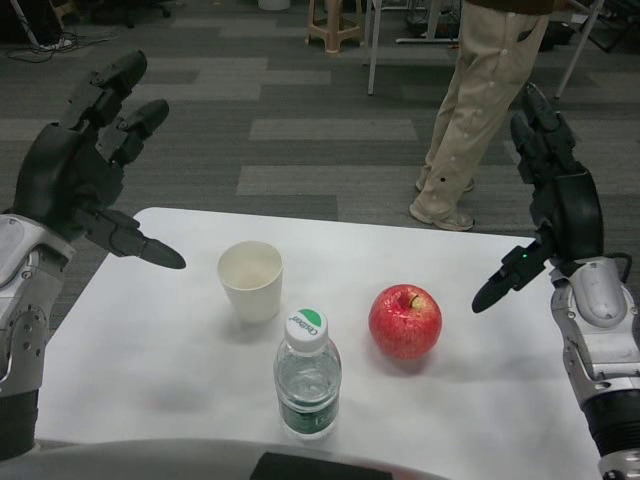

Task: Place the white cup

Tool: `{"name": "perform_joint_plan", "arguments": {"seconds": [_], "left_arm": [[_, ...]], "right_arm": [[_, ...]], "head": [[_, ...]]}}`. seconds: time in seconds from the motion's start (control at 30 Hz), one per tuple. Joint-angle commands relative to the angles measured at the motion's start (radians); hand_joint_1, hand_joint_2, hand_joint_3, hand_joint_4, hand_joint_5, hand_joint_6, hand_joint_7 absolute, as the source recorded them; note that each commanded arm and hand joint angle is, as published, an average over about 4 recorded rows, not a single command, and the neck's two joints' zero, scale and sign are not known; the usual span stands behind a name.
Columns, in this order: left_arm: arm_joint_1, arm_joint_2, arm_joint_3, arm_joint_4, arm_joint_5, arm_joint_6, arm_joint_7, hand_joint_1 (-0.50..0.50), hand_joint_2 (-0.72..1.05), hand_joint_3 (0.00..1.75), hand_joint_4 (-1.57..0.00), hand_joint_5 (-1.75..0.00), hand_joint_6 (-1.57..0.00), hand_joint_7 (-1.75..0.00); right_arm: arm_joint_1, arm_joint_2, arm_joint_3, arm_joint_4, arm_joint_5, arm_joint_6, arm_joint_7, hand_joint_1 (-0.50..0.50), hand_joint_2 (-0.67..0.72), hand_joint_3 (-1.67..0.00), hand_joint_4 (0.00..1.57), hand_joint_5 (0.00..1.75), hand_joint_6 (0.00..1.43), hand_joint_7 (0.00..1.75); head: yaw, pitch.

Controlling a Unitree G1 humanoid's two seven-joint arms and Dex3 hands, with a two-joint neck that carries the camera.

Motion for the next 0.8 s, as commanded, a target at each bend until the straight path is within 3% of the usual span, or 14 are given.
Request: {"name": "perform_joint_plan", "arguments": {"seconds": [0.03, 0.43, 0.53, 0.8], "left_arm": [[0.004, -0.004, 0.007, -0.012, -0.007, 0.015, 0.005, -0.5, -0.1, 0.09, 0.0, -0.41, 0.0, -0.21], [0.015, 0.021, 0.035, -0.012, -0.025, 0.01, 0.001, -0.5, -0.1, 0.09, 0.0, -0.41, 0.0, -0.21], [0.001, 0.021, 0.045, -0.011, -0.02, 0.01, -0.003, -0.5, -0.1, 0.09, 0.0, -0.33, 0.0, -0.21], [-0.029, -0.024, 0.042, -0.011, 0.007, 0.016, -0.033, -0.5, -0.02, 0.09, 0.0, -0.31, 0.0, -0.21]], "right_arm": [[-0.03, -0.008, 0.007, -0.006, 0.001, 0.003, 0.001, -0.42, 0.68, 0.0, 0.0, 0.0, 0.0, 0.0], [-0.023, 0.019, 0.022, -0.037, 0.0, 0.003, 0.003, -0.42, 0.66, 0.0, 0.0, 0.0, 0.0, 0.0], [-0.01, 0.027, 0.017, -0.062, 0.0, 0.003, 0.002, -0.42, 0.66, 0.0, 0.0, 0.0, 0.0, 0.0], [0.017, 0.028, -0.027, -0.119, 0.001, 0.006, -0.002, -0.42, 0.66, 0.0, 0.0, 0.0, 0.0, 0.0]], "head": [[-0.003, -0.007], [-0.059, -0.014], [-0.066, -0.029], [-0.072, -0.033]]}}
